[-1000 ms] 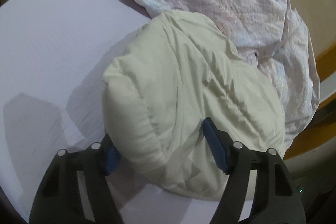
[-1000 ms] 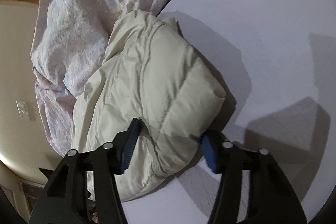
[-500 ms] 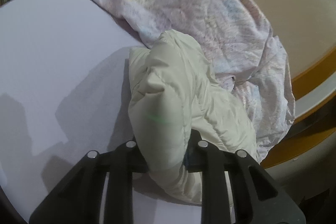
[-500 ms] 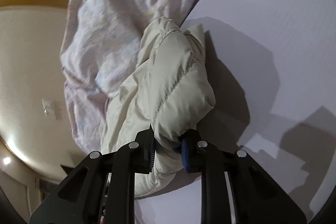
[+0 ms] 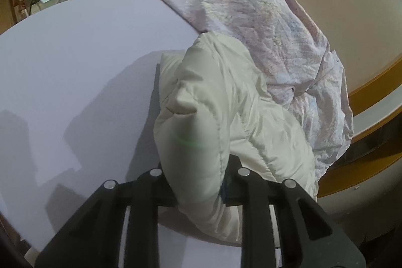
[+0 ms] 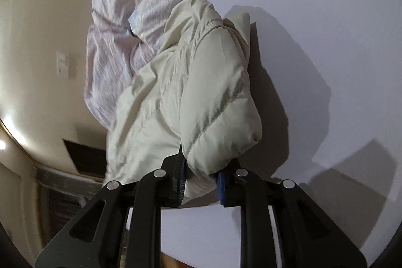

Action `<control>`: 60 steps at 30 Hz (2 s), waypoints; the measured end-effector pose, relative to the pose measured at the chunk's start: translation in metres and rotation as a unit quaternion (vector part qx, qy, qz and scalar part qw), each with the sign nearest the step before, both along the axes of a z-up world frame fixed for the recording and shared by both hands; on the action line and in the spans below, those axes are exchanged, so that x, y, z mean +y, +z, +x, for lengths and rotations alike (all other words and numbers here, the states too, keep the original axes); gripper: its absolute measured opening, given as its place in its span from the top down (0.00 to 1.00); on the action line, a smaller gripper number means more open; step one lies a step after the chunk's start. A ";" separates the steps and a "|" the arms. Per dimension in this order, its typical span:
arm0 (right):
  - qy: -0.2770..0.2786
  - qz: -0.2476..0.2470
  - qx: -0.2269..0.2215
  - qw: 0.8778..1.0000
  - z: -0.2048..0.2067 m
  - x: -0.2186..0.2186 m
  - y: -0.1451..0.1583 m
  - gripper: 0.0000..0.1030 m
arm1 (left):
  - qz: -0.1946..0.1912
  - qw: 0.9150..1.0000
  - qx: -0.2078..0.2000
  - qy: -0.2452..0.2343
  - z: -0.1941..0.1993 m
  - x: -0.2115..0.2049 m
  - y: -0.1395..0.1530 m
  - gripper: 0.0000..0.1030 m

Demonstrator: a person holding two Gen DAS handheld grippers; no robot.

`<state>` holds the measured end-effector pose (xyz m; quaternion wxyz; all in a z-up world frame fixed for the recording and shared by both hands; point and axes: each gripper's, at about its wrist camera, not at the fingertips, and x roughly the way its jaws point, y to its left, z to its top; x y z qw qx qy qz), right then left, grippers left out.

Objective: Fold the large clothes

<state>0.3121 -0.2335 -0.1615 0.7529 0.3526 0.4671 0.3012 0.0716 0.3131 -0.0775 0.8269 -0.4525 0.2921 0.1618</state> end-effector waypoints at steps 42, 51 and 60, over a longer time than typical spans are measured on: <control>0.130 -0.291 -0.214 0.923 -0.024 0.229 0.018 0.68 | -0.041 0.998 -0.040 0.019 0.010 -0.001 -0.027 0.41; 0.118 -0.304 -0.224 0.918 -0.023 0.236 0.018 0.68 | -0.032 0.998 -0.046 0.012 0.016 0.001 -0.011 0.61; 0.115 -0.310 -0.232 0.915 -0.026 0.237 0.018 0.68 | -0.012 0.999 -0.051 0.004 0.020 -0.005 0.001 0.70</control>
